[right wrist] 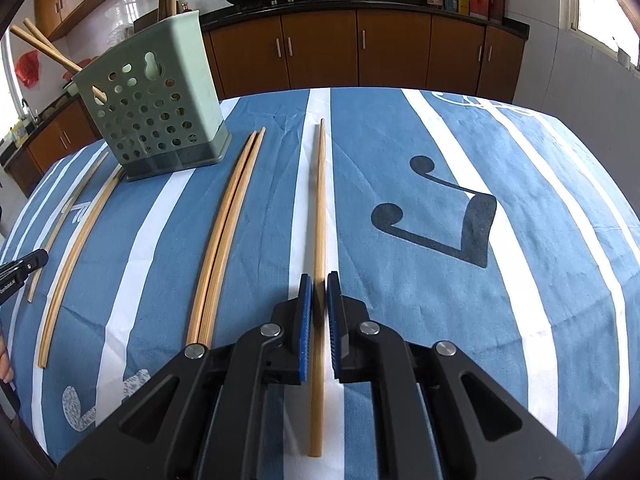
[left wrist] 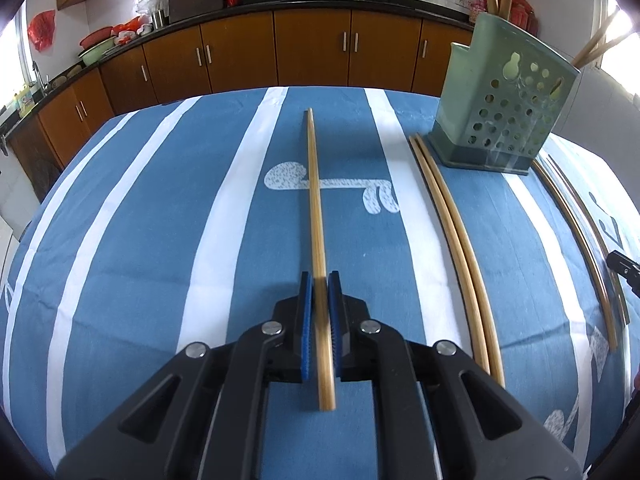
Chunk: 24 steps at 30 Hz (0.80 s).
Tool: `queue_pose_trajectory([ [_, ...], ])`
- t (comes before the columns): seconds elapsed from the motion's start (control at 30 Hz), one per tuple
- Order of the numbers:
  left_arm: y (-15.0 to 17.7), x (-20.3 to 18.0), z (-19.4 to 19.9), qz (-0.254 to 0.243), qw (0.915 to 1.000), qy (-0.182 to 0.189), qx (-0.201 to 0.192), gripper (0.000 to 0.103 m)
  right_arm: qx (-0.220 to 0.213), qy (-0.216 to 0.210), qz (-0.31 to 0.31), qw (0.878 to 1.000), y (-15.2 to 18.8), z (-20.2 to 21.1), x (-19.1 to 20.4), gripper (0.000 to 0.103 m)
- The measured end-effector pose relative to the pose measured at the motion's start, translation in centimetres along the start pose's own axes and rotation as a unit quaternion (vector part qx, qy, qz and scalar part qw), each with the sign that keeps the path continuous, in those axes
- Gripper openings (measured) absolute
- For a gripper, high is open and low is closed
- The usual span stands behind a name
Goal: Organize utensils
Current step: 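Hold the grasped chopsticks and begin lifting them off the cloth with both grippers, then lift both held chopsticks upright and carry them over the green holder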
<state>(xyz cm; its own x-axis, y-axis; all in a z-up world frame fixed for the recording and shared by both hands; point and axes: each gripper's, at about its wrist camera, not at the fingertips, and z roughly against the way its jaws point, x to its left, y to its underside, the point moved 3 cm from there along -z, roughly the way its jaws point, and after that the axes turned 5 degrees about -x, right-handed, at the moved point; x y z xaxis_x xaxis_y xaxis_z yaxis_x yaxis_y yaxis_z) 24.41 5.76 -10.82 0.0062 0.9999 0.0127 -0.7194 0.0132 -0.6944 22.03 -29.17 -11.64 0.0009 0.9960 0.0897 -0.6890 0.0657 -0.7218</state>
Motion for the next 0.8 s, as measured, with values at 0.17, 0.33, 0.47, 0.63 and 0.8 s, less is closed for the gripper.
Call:
queue_pose_trajectory([
  [0.17,-0.1,0.0,0.2,0.001,0.9999,-0.003,0.012,0.008,0.004,-0.003,-0.006,1.0,-0.4,0.2,-0.4,0.007],
  [0.33,-1.6,0.7,2.3,0.011,0.9998,-0.001,-0.016,0.008,-0.045,-0.01,-0.021,0.999,-2.6,3.1,-1.2,0.007],
  [0.47,-3.1,0.9,4.5,0.019,0.9986,0.004,-0.049,0.008,-0.082,-0.012,-0.033,0.996,-4.3,5.2,-1.7,0.007],
  [0.63,-4.8,1.1,7.0,0.028,0.9958,0.012,-0.086,0.008,-0.11,-0.016,-0.041,0.993,-5.4,6.7,-2.0,0.007],
  [0.8,-6.0,1.3,9.2,0.04,0.9921,0.02,-0.117,0.008,-0.129,-0.017,-0.042,0.991,-6.0,7.6,-2.0,0.007],
])
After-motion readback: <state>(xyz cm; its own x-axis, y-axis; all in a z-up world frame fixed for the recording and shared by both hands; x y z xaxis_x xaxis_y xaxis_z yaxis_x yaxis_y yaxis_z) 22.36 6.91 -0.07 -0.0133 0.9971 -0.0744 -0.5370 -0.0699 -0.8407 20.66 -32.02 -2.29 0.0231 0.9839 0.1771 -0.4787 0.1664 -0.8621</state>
